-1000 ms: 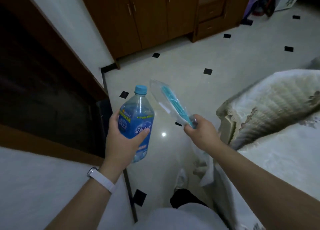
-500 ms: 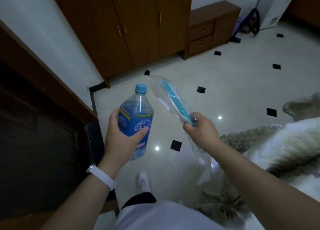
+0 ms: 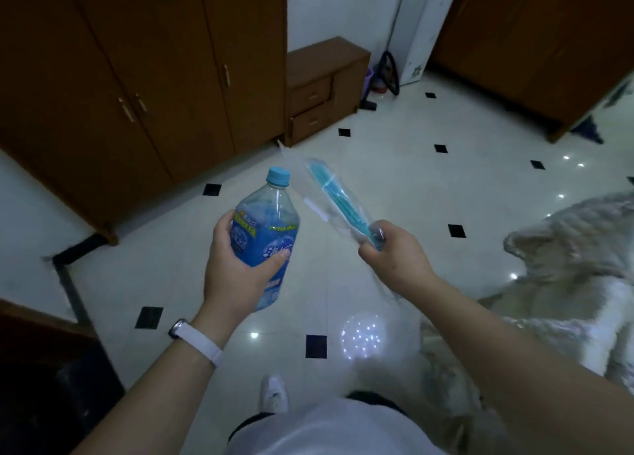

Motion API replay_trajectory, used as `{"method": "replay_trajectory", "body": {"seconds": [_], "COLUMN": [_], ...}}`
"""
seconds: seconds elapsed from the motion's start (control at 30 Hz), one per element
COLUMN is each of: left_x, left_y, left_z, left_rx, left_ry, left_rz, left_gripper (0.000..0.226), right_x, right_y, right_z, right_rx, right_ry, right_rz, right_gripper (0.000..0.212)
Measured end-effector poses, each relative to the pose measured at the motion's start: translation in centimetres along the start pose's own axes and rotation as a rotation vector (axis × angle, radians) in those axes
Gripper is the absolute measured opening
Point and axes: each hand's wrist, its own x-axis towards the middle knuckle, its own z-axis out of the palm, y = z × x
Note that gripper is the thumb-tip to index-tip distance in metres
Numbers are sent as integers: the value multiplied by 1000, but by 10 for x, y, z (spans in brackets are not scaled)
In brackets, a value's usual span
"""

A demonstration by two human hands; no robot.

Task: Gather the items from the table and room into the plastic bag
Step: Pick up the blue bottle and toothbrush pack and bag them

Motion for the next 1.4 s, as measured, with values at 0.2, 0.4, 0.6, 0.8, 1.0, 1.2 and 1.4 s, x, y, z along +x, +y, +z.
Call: {"method": "replay_trajectory", "body": {"seconds": [0.2, 0.4, 0.6, 0.8, 1.0, 1.2, 1.4], "left_x": [75, 137, 212, 292, 333, 363, 414], "left_y": [-2, -3, 7, 45, 78, 90, 95], "left_z": [20, 80, 155, 253, 361, 446, 528], "left_rx": [-3, 8, 34, 59, 5, -2, -17], "left_ry": [-115, -261, -335, -411, -560, -789, -952], "left_rz": [10, 25, 54, 106, 156, 176, 202], "left_gripper": [85, 83, 84, 85, 84, 83, 83], "right_x": [37, 87, 169, 252, 294, 305, 343], "right_y": [8, 39, 78, 112, 165, 199, 222], "right_z": [-7, -22, -40, -99, -167, -200, -219], "right_rx": [40, 74, 107, 172, 124, 161, 200], "right_ry": [105, 173, 195, 251, 383, 462, 556], "right_rz": [163, 275, 328, 377, 466, 610, 775], "right_gripper": [18, 14, 10, 15, 9, 12, 19]}}
